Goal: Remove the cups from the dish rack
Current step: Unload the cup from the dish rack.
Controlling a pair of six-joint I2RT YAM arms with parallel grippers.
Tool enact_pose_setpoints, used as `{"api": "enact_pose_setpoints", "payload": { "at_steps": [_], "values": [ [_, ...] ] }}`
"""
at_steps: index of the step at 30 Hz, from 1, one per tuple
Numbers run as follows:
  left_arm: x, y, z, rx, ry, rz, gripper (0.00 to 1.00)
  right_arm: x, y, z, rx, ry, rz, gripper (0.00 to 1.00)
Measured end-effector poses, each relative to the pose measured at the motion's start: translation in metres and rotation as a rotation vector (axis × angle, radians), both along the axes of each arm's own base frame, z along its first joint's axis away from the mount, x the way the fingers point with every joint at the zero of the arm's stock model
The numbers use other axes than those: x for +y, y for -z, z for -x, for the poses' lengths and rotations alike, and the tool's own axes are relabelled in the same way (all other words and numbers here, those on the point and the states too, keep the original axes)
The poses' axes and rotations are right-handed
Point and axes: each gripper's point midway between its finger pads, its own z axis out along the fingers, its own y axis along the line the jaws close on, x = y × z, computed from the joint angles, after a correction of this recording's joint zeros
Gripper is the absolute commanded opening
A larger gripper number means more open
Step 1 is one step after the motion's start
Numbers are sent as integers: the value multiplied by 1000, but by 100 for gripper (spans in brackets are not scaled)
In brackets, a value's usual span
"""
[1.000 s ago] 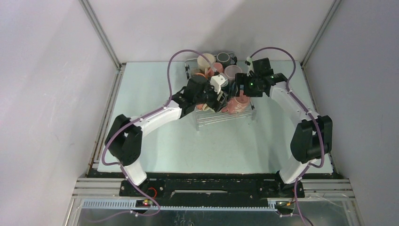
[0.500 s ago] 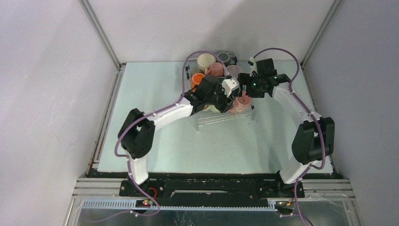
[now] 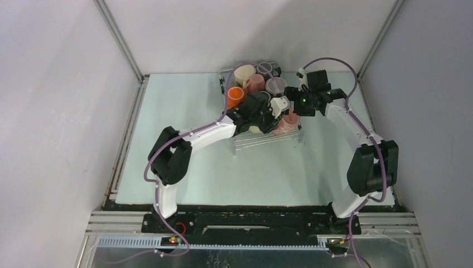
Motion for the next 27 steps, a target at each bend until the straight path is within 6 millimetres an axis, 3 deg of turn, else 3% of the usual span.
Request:
{"api": "enact_pose_setpoints", "payload": {
  "at_steps": [4,10,16,20,27],
  "values": [
    [0,1,-1,-12,5,-17,19,-1,-1,0,-5,-4,0,70],
    [0,1,0,-21,14,-28,0,0,-2,-2,-16,-4,-5,87],
    [0,-1,1,-18,13,-25,0,-1,-6,-3,-18,18,-15,98],
    [-2,-4,1,-11,0,-9,0,-5,-19,2,-20,63,-34,100],
    [-6,-28,0,-14,-30,62,0,-15,-61,2,-82,132,-71,100]
  ]
}}
